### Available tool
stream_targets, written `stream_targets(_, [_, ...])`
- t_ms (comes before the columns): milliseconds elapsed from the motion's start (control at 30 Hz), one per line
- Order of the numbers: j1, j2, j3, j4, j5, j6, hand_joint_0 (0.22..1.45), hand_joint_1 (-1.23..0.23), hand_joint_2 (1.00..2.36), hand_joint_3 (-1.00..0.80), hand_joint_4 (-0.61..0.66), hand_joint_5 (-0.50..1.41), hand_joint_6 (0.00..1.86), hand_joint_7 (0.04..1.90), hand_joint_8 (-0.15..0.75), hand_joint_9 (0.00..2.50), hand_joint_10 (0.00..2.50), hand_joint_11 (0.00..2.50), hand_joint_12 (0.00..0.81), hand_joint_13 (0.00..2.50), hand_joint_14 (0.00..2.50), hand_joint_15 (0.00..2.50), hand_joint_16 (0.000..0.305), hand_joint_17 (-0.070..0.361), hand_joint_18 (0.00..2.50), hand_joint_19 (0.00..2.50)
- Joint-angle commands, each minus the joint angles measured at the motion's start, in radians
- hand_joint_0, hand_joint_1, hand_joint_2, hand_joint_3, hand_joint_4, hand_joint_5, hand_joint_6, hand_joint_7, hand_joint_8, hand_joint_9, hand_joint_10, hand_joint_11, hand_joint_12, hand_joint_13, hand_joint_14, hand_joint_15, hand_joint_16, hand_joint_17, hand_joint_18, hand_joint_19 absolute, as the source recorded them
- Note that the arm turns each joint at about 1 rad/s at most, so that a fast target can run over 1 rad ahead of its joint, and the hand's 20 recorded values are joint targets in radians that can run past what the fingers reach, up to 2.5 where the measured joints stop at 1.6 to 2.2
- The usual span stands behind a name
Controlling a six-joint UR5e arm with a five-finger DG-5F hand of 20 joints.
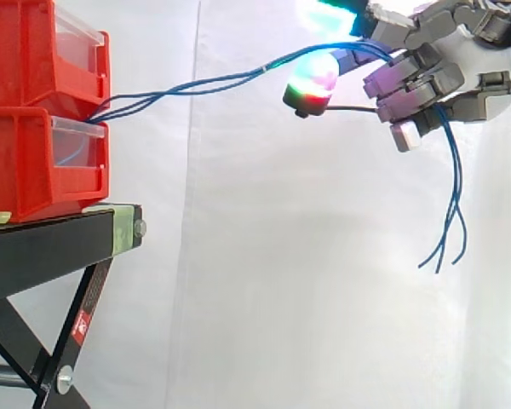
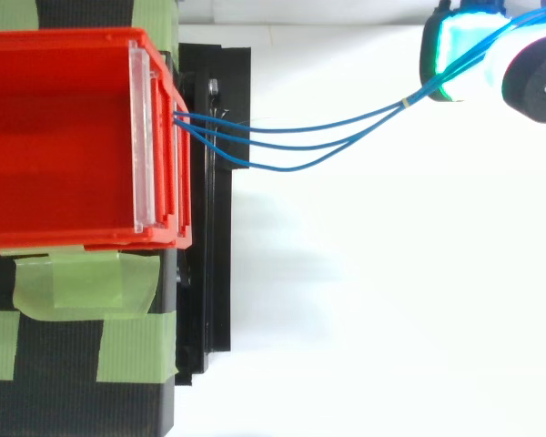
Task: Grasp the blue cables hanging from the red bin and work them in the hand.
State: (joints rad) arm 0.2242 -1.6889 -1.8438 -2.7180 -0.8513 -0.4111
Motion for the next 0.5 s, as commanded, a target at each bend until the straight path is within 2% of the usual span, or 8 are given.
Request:
stream_targets(0, [-0.003, 0.0, 0.002, 0.011, 0.001, -0.031, 0.83, -0.57, 1.0, -0.93, 0.16, 0.31, 0.42, 1.36, 0.373, 1.78, 2.5, 2.5, 0.432, 1.8, 2.5, 1.31, 0.155, 0.116, 2.47, 0.51])
stream_targets(467, [-0.011, 0.0, 0.009, 0.029, 0.003, -0.08, 0.88, -0.6, 1.01, -0.76, 0.14, 0.37, 0.35, 1.39, 0.369, 1.79, 2.5, 2.5, 0.423, 1.8, 2.5, 1.3, 0.148, 0.111, 2.47, 0.53])
